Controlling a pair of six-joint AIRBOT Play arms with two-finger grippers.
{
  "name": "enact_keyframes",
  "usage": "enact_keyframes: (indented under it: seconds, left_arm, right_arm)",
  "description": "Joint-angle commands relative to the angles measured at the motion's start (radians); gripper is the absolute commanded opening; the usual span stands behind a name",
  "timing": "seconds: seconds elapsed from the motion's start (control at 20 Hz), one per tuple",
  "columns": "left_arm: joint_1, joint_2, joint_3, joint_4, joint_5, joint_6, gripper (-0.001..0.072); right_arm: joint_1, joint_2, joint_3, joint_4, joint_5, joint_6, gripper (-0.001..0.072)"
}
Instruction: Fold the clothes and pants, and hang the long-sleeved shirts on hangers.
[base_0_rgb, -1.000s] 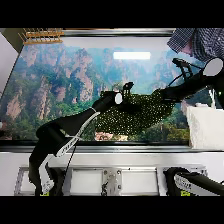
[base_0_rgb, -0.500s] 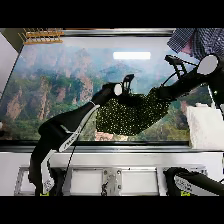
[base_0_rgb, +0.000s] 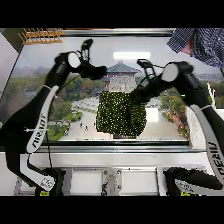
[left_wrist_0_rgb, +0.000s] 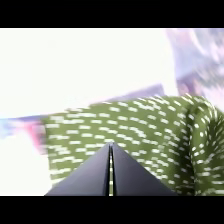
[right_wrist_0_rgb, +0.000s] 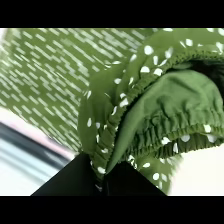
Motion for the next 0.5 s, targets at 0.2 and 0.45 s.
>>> enact_keyframes:
  seconds: [0.2,0.45]
  left_arm:
    - [0.22,0.168,0.001,0.014,-0.109,0.019,0.0003]
    - [0.251,0.293,-0.158,0.015,-0.048,0.018,0.0003]
  right_arm:
    - [0.338,-0.289,0.064,0.312,-0.532,-0.095,0.0709]
    - [0.279,-0.195,0.027,0.187,-0.459,-0.082,0.0709]
